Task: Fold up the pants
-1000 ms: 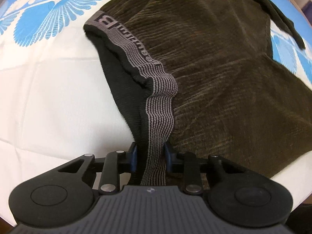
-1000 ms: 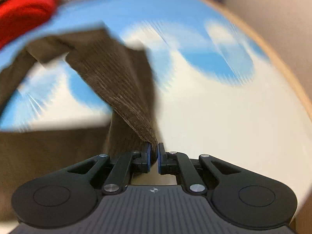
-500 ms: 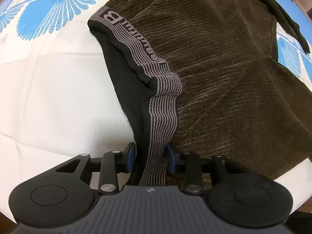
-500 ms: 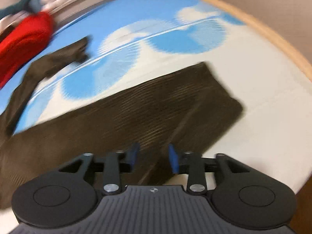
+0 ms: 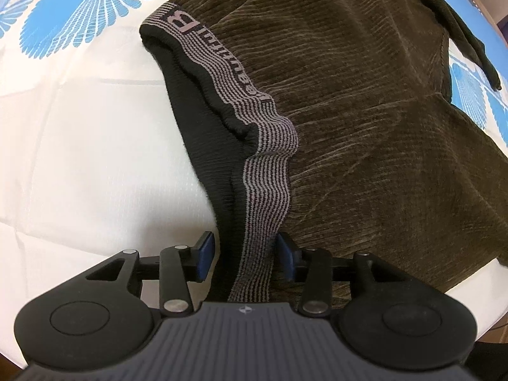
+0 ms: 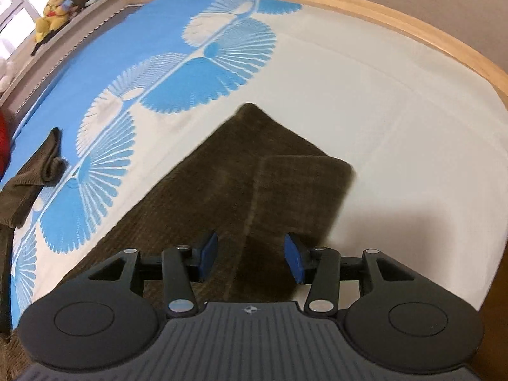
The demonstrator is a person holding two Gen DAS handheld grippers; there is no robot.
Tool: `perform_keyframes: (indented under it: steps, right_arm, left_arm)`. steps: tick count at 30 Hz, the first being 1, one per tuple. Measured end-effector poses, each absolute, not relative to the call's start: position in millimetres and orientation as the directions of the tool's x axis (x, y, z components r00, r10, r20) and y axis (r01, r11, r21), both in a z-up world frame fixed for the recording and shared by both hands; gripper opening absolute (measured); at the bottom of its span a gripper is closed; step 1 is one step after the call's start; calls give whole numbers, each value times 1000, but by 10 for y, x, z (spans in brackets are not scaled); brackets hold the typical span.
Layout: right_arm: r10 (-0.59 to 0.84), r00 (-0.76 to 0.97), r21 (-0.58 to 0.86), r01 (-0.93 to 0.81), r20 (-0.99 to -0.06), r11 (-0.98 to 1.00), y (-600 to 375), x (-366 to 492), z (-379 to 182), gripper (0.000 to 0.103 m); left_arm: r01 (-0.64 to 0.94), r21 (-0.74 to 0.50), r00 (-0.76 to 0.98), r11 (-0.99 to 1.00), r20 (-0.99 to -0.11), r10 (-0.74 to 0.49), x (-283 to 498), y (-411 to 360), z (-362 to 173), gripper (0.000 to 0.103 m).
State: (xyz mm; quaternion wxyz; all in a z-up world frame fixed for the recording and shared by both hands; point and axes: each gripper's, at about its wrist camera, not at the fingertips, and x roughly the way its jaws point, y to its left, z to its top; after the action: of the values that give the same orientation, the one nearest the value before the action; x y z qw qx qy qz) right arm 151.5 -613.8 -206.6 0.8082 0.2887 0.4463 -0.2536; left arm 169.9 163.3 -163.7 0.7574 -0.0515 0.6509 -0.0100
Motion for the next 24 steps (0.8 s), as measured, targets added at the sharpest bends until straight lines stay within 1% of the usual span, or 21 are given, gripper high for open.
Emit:
perform_keyframes:
  steps: [3, 5, 6, 7, 8, 9, 11, 14, 16, 17, 20, 21, 22, 24]
  right_arm:
    - [-207, 375, 104, 661, -904, 743, -6041, 1595, -2146, 54]
    - [-238, 338, 39, 643, -911, 765, -6001, 1630, -2200, 50]
    - [-253, 330, 15, 634, -910, 773, -5983, 1622, -2191, 42]
    - [-271, 321, -8, 632, -907, 775, -5973, 1620, -2177, 26]
    - [-276, 325, -7, 637, -905, 771, -5987, 1595, -2145, 16]
    - [-267, 348, 31, 657, -899, 754, -6034, 1559, -2094, 7]
    - [-290, 414, 101, 704, -863, 703, -6141, 1445, -1908, 7]
    - [-341, 536, 220, 730, -772, 647, -6288, 1190, -1591, 6]
    - [-348, 557, 261, 740, -754, 620, -6368, 1040, -1528, 6]
    - [-338, 554, 270, 744, -761, 611, -6406, 980, -1551, 6]
    - [-251, 518, 285, 744, -818, 605, -6487, 848, -1729, 6]
    - [-201, 486, 276, 738, -851, 616, -6504, 828, -1842, 6]
    - [-188, 449, 249, 743, -873, 621, -6506, 792, -1902, 6]
    - [-157, 426, 256, 756, -891, 602, -6550, 710, -1989, 6]
  left_arm:
    - [-46, -85, 152, 995, -985, -77, 1690, 1619, -1640, 48]
    - [-43, -86, 154, 995, -985, -79, 1690, 1610, -1654, 48]
    - [-47, -91, 154, 995, -985, -83, 1690, 1622, -1661, 48]
    - [-54, -97, 154, 994, -984, -88, 1692, 1631, -1668, 47]
    - [-60, -105, 156, 993, -983, -95, 1687, 1636, -1666, 42]
    - [-55, -103, 166, 993, -982, -93, 1679, 1629, -1658, 40]
    - [-22, -84, 187, 996, -979, -78, 1646, 1582, -1614, 30]
    - [44, -78, 233, 996, -969, -86, 1562, 1538, -1462, 24]
    - [49, -107, 262, 993, -958, -116, 1489, 1586, -1328, 22]
    - [45, -115, 277, 992, -953, -123, 1466, 1618, -1271, 21]
    - [35, -68, 302, 997, -950, -75, 1321, 1746, -1139, 20]
    - [33, -58, 289, 998, -955, -65, 1298, 1777, -1146, 20]
    - [37, -46, 268, 998, -962, -55, 1265, 1796, -1177, 21]
    - [55, -29, 230, 998, -972, -41, 1222, 1786, -1243, 21]
